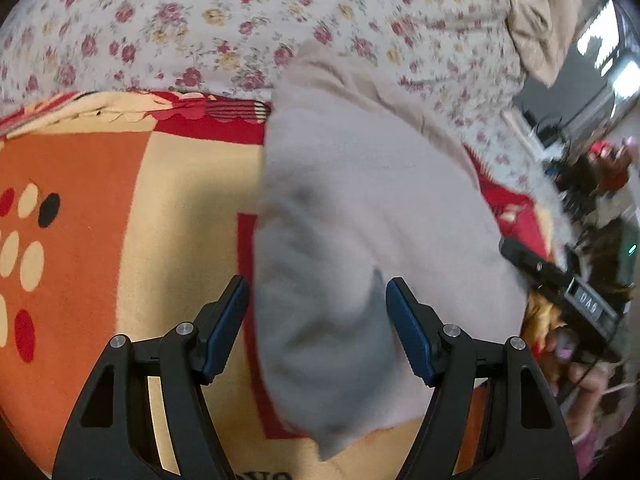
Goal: Fold large clothes
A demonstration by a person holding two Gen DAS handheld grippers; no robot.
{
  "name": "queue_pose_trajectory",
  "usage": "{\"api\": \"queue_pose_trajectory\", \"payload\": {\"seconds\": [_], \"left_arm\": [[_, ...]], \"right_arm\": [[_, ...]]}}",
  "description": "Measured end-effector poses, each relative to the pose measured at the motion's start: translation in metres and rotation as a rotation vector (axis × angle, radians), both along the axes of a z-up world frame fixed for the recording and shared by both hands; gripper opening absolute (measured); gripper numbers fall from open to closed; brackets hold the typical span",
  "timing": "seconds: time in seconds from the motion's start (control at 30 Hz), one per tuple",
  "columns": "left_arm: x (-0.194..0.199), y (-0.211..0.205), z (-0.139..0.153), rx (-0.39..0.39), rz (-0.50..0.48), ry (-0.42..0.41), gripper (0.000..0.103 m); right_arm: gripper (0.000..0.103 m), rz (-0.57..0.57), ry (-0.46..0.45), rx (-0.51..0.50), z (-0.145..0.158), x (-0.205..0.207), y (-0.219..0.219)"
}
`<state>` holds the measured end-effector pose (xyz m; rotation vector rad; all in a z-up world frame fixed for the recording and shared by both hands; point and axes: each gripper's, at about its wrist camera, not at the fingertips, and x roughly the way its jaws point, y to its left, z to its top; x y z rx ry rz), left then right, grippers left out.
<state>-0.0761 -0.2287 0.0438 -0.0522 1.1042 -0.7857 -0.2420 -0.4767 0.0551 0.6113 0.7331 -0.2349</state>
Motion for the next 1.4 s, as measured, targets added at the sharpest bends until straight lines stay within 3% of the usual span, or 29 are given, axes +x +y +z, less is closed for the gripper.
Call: {"api": "queue_pose_trajectory", "payload": {"seconds": [0.07, 0.17, 0.27, 0.37, 0.43, 0.47, 0.5, 0.53, 0.57, 0.6, 0.8, 0.93, 0.97, 1.03, 1.1, 1.13, 1.23, 1.27, 1.3, 1.4], "left_arm": [[0.010, 0.006, 0.000, -0.052, 0.018, 0.043, 0.082], [0.024, 0.008, -0.010, -0.109, 0.023, 0.131, 0.082], [0.029, -0.005, -0.027, -0.070, -0.022, 0.181, 0.082], [0.026, -0.021, -0.030, -0.055, -0.074, 0.137, 0.096], [0.023, -0.033, -0.027, -0.019, -0.104, 0.102, 0.096], [0.021, -0.038, -0.024, -0.022, -0.125, 0.082, 0.085], [0.019, -0.040, -0.021, -0.038, -0.149, 0.076, 0.062], [0.018, -0.041, -0.016, -0.031, -0.145, 0.058, 0.056], [0.015, -0.040, -0.009, -0.029, -0.143, 0.032, 0.042], [0.011, -0.037, -0.001, -0.030, -0.151, 0.005, 0.035], [-0.028, 0.024, 0.061, -0.110, -0.178, -0.086, 0.034], [-0.065, 0.072, 0.067, -0.045, -0.161, -0.137, 0.034], [-0.073, 0.078, 0.057, 0.004, -0.156, -0.141, 0.035], [-0.080, 0.080, 0.028, 0.113, -0.135, -0.112, 0.038], [-0.077, 0.084, 0.010, 0.162, -0.098, -0.069, 0.053], [-0.076, 0.086, 0.008, 0.173, -0.066, -0.070, 0.055], [-0.077, 0.099, 0.032, 0.155, 0.025, -0.159, 0.055], [-0.078, 0.102, 0.042, 0.137, 0.050, -0.193, 0.060], [-0.078, 0.103, 0.049, 0.127, 0.070, -0.216, 0.071], [-0.074, 0.100, 0.053, 0.127, 0.128, -0.236, 0.077]], "right_arm": [[0.075, 0.017, -0.023, 0.055, -0.002, 0.001, -0.005], [0.082, 0.082, -0.012, 0.106, -0.013, 0.021, -0.007], [0.082, 0.133, 0.037, 0.107, -0.024, 0.041, -0.003], [0.082, 0.161, 0.020, 0.143, -0.031, 0.058, -0.006], [0.068, 0.157, 0.009, 0.220, -0.040, 0.066, -0.012], [0.061, 0.156, -0.002, 0.253, -0.042, 0.069, -0.014], [0.056, 0.149, -0.006, 0.264, -0.043, 0.070, -0.014], [0.052, 0.142, -0.008, 0.260, -0.040, 0.071, -0.012], [0.044, 0.140, -0.013, 0.254, -0.035, 0.070, -0.010], [0.040, 0.144, -0.026, 0.246, -0.029, 0.068, -0.007], [0.035, 0.264, -0.137, 0.257, 0.027, 0.039, 0.033], [0.035, 0.343, -0.167, 0.314, 0.037, 0.018, 0.067], [0.037, 0.353, -0.146, 0.315, 0.032, 0.015, 0.076], [0.050, 0.348, -0.073, 0.258, 0.013, 0.012, 0.094], [0.055, 0.302, 0.053, 0.170, -0.006, 0.010, 0.104], [0.055, 0.288, 0.075, 0.158, -0.008, 0.007, 0.105], [0.055, 0.240, 0.020, 0.115, 0.018, -0.017, 0.106], [0.055, 0.236, -0.006, 0.045, 0.035, -0.026, 0.112], [0.055, 0.247, -0.020, -0.002, 0.043, -0.031, 0.118], [0.055, 0.341, -0.064, -0.119, 0.064, -0.041, 0.151]]}}
